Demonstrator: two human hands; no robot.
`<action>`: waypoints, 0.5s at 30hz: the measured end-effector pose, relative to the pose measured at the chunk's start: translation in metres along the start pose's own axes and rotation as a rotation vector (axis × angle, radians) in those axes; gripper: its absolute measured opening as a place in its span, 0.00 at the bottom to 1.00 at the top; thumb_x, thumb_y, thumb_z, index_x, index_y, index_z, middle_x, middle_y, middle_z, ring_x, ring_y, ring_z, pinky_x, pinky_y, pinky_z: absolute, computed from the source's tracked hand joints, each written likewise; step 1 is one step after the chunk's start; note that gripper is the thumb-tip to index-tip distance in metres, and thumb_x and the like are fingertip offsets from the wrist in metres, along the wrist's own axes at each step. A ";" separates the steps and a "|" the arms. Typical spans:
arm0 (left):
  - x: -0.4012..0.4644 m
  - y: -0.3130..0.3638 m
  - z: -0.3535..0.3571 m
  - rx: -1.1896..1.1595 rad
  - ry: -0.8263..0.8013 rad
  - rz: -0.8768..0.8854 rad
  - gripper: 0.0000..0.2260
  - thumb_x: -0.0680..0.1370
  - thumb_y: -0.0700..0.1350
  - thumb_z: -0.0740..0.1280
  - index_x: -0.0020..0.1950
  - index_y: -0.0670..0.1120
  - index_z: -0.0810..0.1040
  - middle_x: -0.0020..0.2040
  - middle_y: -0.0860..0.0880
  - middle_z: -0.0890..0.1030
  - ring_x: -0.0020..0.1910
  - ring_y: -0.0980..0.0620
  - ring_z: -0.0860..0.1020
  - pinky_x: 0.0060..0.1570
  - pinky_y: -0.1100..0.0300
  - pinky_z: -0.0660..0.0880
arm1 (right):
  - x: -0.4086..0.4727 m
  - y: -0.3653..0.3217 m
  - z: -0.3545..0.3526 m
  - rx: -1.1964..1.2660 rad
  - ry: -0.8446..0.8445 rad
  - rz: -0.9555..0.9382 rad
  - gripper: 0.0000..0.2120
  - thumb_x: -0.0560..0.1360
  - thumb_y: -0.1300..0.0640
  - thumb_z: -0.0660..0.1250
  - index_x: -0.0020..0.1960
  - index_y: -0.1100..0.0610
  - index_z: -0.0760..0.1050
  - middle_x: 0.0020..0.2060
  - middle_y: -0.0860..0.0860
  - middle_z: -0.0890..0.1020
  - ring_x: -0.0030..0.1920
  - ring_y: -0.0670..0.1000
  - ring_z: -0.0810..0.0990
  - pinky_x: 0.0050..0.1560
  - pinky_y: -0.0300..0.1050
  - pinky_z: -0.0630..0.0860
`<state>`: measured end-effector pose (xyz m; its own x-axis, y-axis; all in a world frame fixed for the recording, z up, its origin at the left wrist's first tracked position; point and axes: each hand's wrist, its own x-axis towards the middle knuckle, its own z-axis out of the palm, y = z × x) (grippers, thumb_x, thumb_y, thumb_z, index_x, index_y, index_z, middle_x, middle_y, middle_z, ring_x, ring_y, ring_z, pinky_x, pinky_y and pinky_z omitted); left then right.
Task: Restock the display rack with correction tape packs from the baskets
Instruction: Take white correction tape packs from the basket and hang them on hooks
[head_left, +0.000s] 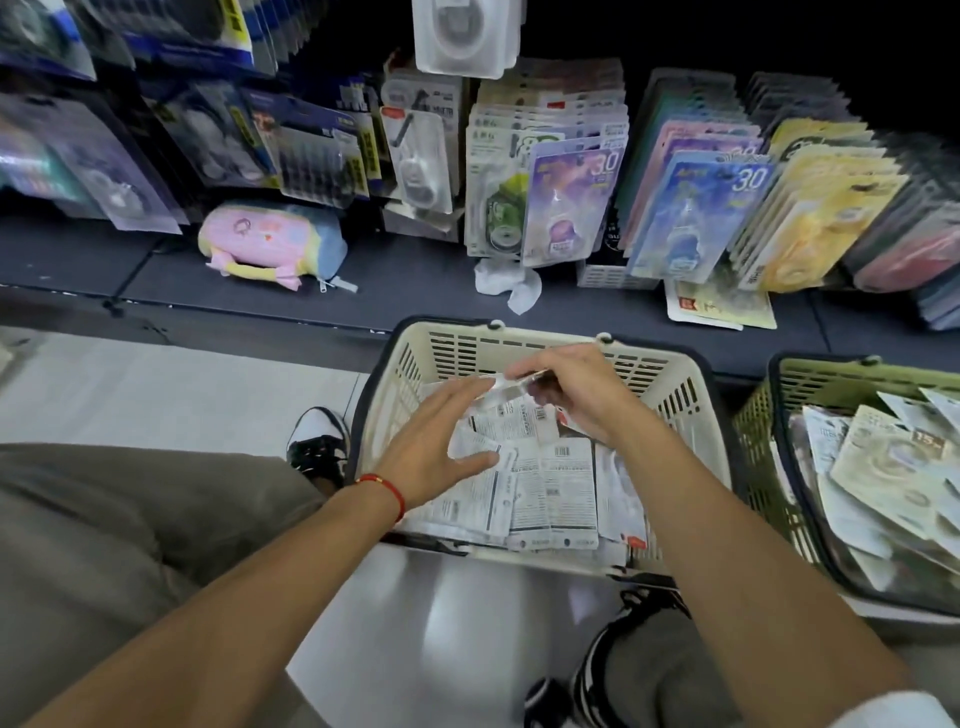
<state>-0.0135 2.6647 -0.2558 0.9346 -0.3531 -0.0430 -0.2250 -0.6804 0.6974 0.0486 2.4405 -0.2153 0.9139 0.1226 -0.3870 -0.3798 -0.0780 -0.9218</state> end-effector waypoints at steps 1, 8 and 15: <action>0.000 0.000 0.000 -0.021 0.032 -0.012 0.26 0.82 0.52 0.71 0.79 0.56 0.67 0.73 0.52 0.76 0.67 0.56 0.74 0.65 0.58 0.71 | -0.002 0.002 0.006 0.186 -0.041 0.049 0.11 0.79 0.59 0.69 0.48 0.66 0.87 0.43 0.61 0.85 0.36 0.52 0.79 0.34 0.43 0.76; -0.014 -0.016 -0.013 -0.320 0.089 -0.326 0.18 0.87 0.51 0.62 0.76 0.52 0.69 0.64 0.52 0.80 0.58 0.48 0.81 0.51 0.57 0.78 | -0.012 0.082 0.030 -0.788 -0.102 0.219 0.15 0.84 0.50 0.65 0.61 0.61 0.79 0.55 0.59 0.85 0.44 0.54 0.83 0.42 0.44 0.78; -0.016 -0.014 -0.017 -0.295 0.019 -0.238 0.15 0.87 0.47 0.61 0.72 0.63 0.69 0.62 0.54 0.79 0.55 0.56 0.78 0.48 0.67 0.73 | -0.016 0.099 0.035 -0.599 -0.041 0.156 0.05 0.78 0.61 0.74 0.50 0.56 0.78 0.46 0.50 0.81 0.41 0.51 0.83 0.42 0.44 0.81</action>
<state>-0.0206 2.6910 -0.2525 0.9567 -0.1937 -0.2173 0.0854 -0.5268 0.8457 -0.0083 2.4657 -0.3013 0.8435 0.1015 -0.5274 -0.3513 -0.6386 -0.6847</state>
